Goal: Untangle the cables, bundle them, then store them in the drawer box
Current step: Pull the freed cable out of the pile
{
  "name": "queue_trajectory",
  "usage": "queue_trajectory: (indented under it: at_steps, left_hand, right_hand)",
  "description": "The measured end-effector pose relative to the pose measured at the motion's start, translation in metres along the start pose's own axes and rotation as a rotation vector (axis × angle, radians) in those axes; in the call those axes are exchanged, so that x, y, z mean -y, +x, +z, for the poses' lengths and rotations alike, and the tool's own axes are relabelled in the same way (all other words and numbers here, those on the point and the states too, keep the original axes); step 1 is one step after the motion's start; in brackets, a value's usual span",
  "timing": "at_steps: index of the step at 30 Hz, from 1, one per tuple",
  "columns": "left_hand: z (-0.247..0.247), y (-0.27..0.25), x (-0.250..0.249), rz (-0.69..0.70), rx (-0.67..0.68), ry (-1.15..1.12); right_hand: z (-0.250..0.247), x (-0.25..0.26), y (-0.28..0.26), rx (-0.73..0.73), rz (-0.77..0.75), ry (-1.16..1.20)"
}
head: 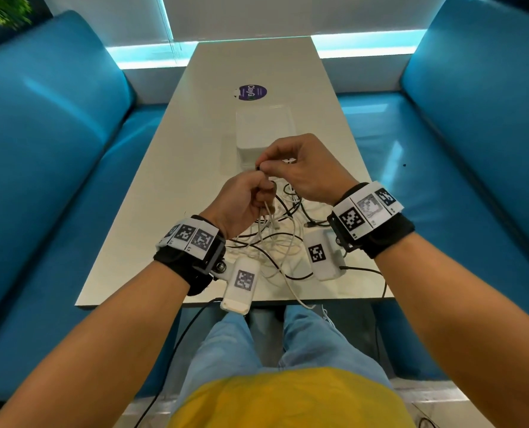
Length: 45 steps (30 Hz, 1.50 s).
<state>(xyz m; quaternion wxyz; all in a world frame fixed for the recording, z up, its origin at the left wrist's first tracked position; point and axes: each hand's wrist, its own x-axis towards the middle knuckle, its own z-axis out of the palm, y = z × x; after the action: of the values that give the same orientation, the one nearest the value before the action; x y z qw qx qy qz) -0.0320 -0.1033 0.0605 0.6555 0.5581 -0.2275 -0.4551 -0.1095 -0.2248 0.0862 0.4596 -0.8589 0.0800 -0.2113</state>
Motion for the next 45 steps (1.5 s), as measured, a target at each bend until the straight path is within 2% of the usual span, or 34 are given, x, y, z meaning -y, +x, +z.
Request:
queue_trajectory:
  at_steps: [5,10,15,18,20,21,23,26,30,32,34,37,39,41,45]
  left_hand:
    - [0.001,-0.002,-0.001,0.083,-0.018,0.08]
    - [0.001,-0.003,-0.001,0.174,-0.035,0.357]
    - [0.002,-0.003,0.0,0.16,-0.008,0.227]
    - [0.003,-0.001,-0.001,0.165,-0.031,0.19]
    - [0.001,0.002,-0.005,0.18,-0.076,0.122]
    - [-0.001,0.003,-0.009,0.185,-0.1,0.069]
    - [-0.004,0.003,-0.016,0.193,-0.118,-0.041]
    - [-0.004,0.0,-0.023,0.193,-0.079,-0.148]
    - [-0.009,-0.002,-0.043,0.21,0.0,-0.311]
    - [-0.016,-0.006,-0.053,0.216,0.022,-0.318]
    - [-0.02,-0.009,-0.053,0.222,-0.002,-0.255]
    - [-0.025,-0.005,-0.037,0.162,-0.154,-0.004]
    - [-0.024,-0.001,-0.022,0.115,-0.241,0.251]
    - [-0.019,0.004,-0.008,0.116,-0.262,0.453]
    - [-0.011,0.013,0.013,0.18,-0.258,0.616]
  right_hand:
    - [0.001,0.0,-0.001,-0.085,0.053,0.007]
    - [0.0,0.002,-0.001,-0.147,0.076,0.057]
    - [-0.003,0.004,-0.002,-0.086,0.089,0.134]
    - [0.001,0.003,-0.003,-0.126,0.068,0.159]
    - [0.008,-0.004,-0.005,-0.135,0.126,0.179]
    - [0.012,-0.008,-0.009,-0.096,0.195,0.217]
    - [0.023,-0.021,-0.017,0.073,0.324,0.258]
    - [0.037,-0.047,-0.03,0.285,0.32,0.007]
    - [0.036,-0.073,-0.036,0.392,0.313,-0.199]
    - [0.033,-0.079,-0.034,0.351,0.298,-0.235]
    - [0.028,-0.079,-0.029,0.228,0.277,-0.244]
    - [0.016,-0.066,-0.022,0.034,0.251,-0.087]
    - [0.006,-0.051,-0.018,0.0,0.186,-0.017]
    - [-0.001,-0.036,-0.015,0.013,0.127,-0.007]
    - [-0.008,-0.012,-0.013,-0.061,0.047,0.094]
